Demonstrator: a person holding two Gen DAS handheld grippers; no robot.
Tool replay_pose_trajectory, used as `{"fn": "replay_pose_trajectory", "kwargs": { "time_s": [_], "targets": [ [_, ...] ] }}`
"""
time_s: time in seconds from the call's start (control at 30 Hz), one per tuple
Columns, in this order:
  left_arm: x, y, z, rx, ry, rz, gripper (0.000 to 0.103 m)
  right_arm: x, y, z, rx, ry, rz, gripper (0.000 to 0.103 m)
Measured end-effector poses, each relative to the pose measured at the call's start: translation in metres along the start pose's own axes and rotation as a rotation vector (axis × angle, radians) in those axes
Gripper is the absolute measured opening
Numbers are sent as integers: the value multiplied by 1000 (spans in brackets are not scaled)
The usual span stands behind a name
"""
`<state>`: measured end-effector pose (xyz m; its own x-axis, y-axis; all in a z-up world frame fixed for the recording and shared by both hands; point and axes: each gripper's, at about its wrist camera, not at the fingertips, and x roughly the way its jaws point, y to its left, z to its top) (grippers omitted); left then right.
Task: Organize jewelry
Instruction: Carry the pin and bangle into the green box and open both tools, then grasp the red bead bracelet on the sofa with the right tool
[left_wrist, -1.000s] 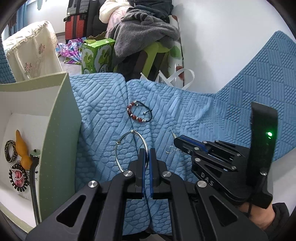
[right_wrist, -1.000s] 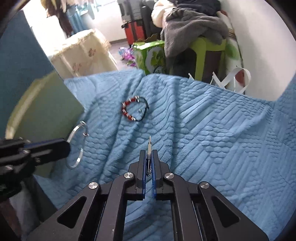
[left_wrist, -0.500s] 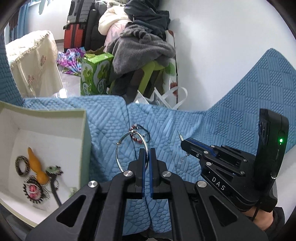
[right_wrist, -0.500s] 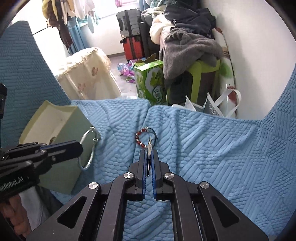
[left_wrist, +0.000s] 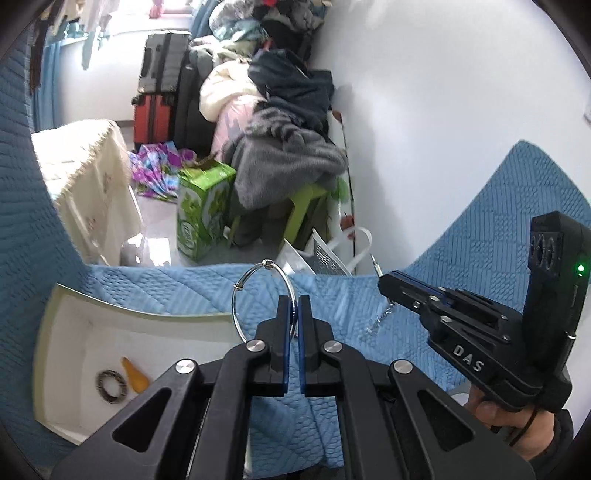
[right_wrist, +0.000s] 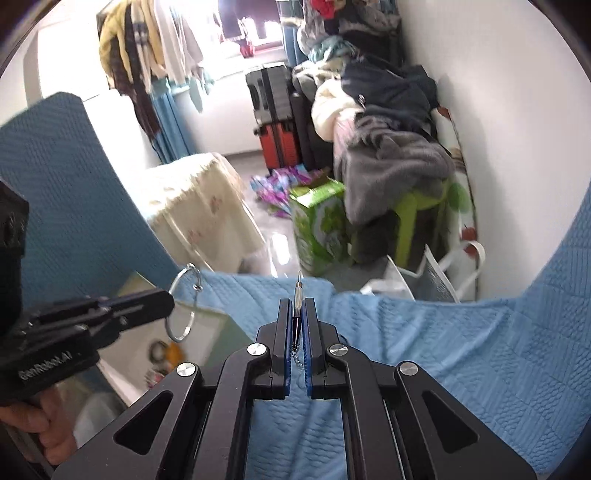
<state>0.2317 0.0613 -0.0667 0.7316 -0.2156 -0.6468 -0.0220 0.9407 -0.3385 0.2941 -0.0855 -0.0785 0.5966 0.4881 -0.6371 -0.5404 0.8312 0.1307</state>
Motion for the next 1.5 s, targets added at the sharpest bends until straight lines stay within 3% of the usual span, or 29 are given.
{"fn": "replay_pose_trajectory", "kwargs": {
  "time_s": [0.23, 0.47, 0.83, 1.0, 1.13, 1.43, 1.5],
  "targets": [
    [-20, 43, -19, -53, 0, 25, 2, 8, 52, -12, -25, 20, 60, 3],
    [-18, 78, -53, -79, 53, 65, 2, 45, 93, -48, -23, 120, 84, 3],
    [-4, 106, -87, -133, 132, 79, 3, 77, 112, -82, -40, 230, 79, 5],
    [-3, 104, -85, -134, 138, 73, 3, 72, 113, -76, -42, 217, 105, 6],
    [-9, 103, -82, -137, 125, 63, 3, 60, 113, -69, -44, 193, 136, 22],
    [-39, 79, -67, -110, 66, 80, 7, 10, 98, -43, -61, 94, 156, 23],
    [-48, 70, -63, -99, 45, 81, 18, -2, 88, -37, -58, 65, 144, 23]
  ]
}}
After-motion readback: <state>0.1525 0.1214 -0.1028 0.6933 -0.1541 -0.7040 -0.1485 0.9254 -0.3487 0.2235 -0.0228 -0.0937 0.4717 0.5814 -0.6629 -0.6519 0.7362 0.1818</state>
